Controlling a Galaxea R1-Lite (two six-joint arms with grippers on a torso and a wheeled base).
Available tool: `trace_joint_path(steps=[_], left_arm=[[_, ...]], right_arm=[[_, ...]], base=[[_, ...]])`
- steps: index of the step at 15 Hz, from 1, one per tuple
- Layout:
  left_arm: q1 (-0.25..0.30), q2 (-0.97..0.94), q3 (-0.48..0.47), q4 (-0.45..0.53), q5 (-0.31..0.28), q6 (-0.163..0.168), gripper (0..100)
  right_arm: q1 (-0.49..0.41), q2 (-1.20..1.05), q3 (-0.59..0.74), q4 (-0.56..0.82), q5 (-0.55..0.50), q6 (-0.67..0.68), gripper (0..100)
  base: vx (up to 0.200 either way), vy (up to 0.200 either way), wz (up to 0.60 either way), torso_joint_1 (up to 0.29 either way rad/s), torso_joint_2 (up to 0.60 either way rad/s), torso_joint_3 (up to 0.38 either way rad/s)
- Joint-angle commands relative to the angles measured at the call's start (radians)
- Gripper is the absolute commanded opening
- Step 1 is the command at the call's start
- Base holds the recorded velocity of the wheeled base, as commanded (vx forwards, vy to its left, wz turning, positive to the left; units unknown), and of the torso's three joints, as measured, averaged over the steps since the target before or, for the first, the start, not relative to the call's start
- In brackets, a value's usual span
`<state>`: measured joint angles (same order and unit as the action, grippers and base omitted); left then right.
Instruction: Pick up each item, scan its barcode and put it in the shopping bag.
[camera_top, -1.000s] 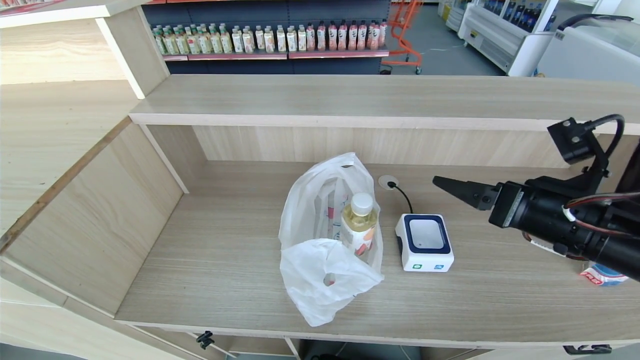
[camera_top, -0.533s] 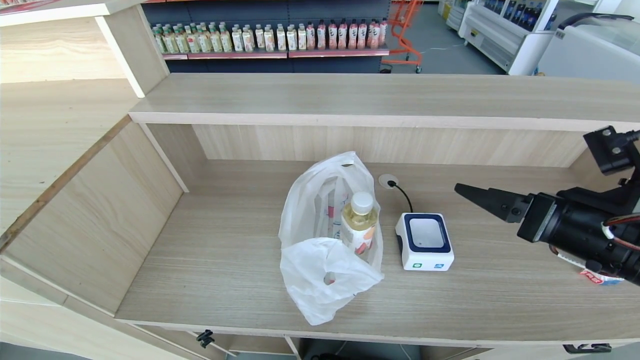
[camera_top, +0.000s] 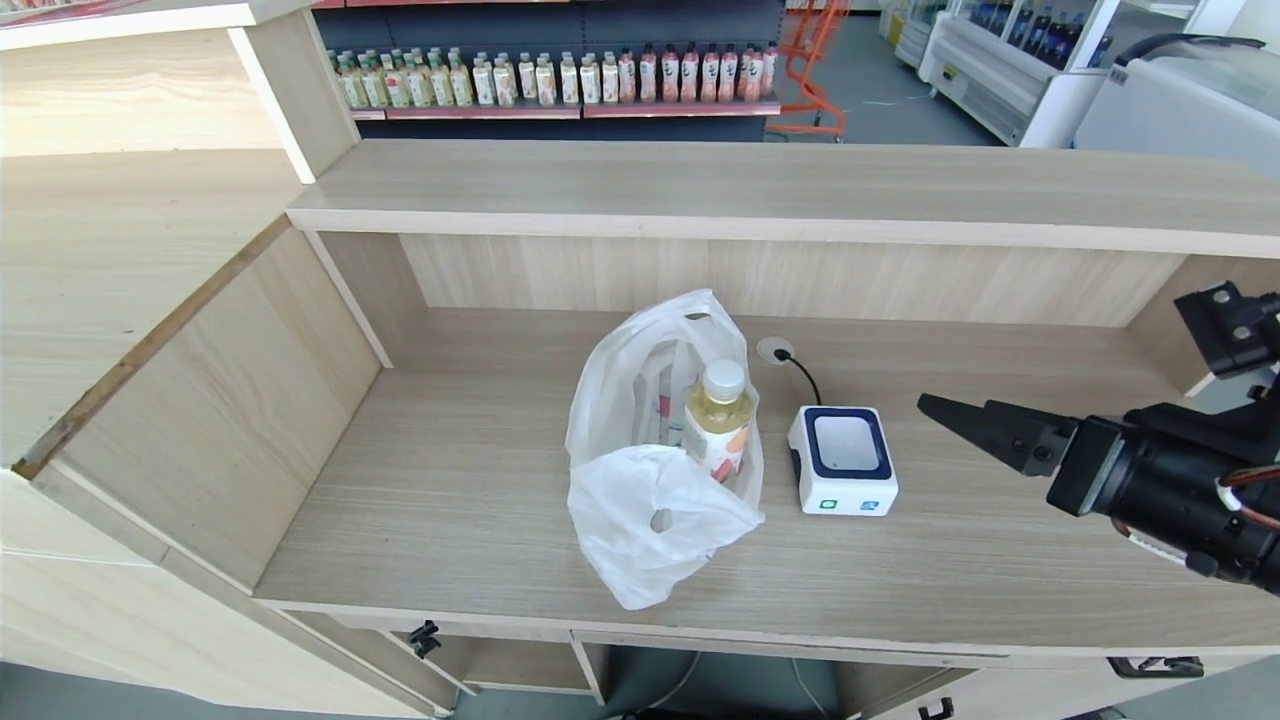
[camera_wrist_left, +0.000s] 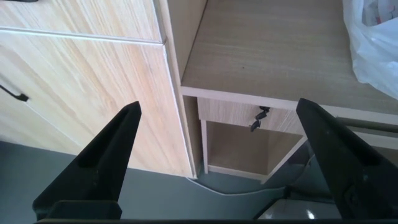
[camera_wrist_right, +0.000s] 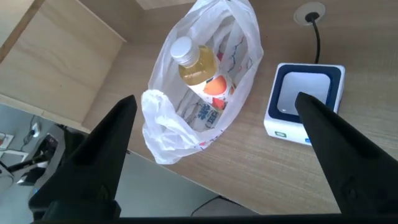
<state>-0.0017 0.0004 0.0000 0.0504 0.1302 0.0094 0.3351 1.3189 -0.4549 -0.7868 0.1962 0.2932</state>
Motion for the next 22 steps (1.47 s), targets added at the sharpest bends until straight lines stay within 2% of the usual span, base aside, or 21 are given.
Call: trace_joint_path(steps=[1, 5, 13, 16, 19, 22], left_arm=[[0.000, 0.001, 0.000, 0.000, 0.000, 0.000, 100], [0.000, 0.001, 0.000, 0.000, 0.000, 0.000, 100], [0.000, 0.001, 0.000, 0.000, 0.000, -0.005, 100], [0.000, 0.001, 0.000, 0.000, 0.000, -0.005, 100], [0.000, 0.000, 0.000, 0.000, 0.000, -0.002, 100], [0.000, 0.000, 0.000, 0.000, 0.000, -0.002, 100]], right_arm=[[-0.033, -0.009, 0.015, 0.000, 0.000, 0.001, 100], [-0.108, -0.029, 0.044, 0.001, 0.002, 0.020, 100], [-0.110, -0.121, 0.048, 0.090, -0.004, 0.149, 100], [-0.108, -0.118, 0.038, 0.103, -0.069, 0.205, 100], [-0.108, -0.141, -0.018, 0.218, -0.110, 0.267, 100], [-0.110, -0.142, -0.255, 0.577, -0.279, 0.515, 100]], base=[[0.000, -0.200, 0.00, -0.002, 0.00, 0.007], [0.000, -0.200, 0.00, 0.006, 0.00, 0.005], [0.000, -0.200, 0.00, 0.001, 0.00, 0.002], [0.000, -0.200, 0.00, 0.002, 0.00, 0.004], [0.000, -0.067, 0.00, 0.001, 0.00, 0.002], [0.000, 0.000, 0.00, 0.000, 0.00, 0.000]])
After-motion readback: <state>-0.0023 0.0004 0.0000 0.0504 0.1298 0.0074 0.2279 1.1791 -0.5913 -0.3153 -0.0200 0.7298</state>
